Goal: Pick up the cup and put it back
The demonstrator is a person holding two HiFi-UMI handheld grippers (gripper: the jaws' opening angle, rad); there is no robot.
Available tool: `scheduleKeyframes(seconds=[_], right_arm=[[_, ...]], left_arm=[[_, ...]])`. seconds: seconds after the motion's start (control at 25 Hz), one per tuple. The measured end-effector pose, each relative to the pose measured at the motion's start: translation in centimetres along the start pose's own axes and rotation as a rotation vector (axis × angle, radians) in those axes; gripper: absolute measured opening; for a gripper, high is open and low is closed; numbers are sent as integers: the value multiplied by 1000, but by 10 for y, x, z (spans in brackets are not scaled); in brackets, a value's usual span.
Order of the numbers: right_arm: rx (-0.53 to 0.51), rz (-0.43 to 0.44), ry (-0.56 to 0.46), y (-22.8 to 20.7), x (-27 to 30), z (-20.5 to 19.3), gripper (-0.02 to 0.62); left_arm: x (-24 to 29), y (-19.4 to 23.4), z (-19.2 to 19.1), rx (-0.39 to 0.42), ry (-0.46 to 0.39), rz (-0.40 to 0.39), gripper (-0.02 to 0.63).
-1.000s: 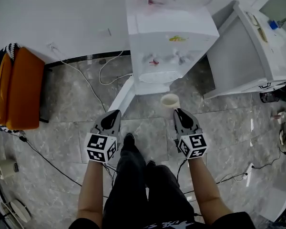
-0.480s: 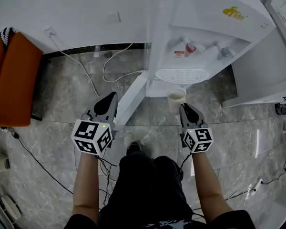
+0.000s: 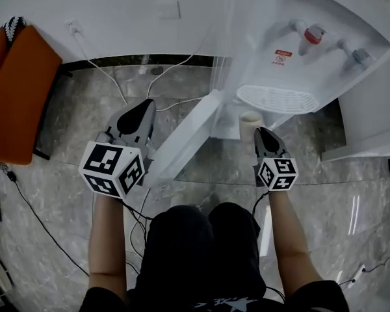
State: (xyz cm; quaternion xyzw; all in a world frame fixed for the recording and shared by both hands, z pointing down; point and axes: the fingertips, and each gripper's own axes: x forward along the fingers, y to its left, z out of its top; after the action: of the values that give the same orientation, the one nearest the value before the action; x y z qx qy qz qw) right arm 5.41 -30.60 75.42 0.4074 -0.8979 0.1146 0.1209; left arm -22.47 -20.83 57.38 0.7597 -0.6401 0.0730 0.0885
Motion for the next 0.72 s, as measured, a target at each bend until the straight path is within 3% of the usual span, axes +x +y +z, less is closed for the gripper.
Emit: scheduleKeyframes(seconds=[0.32, 0.52, 0.72], right_arm=[[-1, -37, -16, -17, 62, -23, 49], [-1, -64, -4, -25, 93, -38, 49], [11, -73, -12, -27, 119, -46, 49]], left_arm=[[16, 10, -11, 3, -8, -25, 11], [28, 14, -12, -45, -25, -53, 11], [30, 15, -9, -14, -34, -51, 11]])
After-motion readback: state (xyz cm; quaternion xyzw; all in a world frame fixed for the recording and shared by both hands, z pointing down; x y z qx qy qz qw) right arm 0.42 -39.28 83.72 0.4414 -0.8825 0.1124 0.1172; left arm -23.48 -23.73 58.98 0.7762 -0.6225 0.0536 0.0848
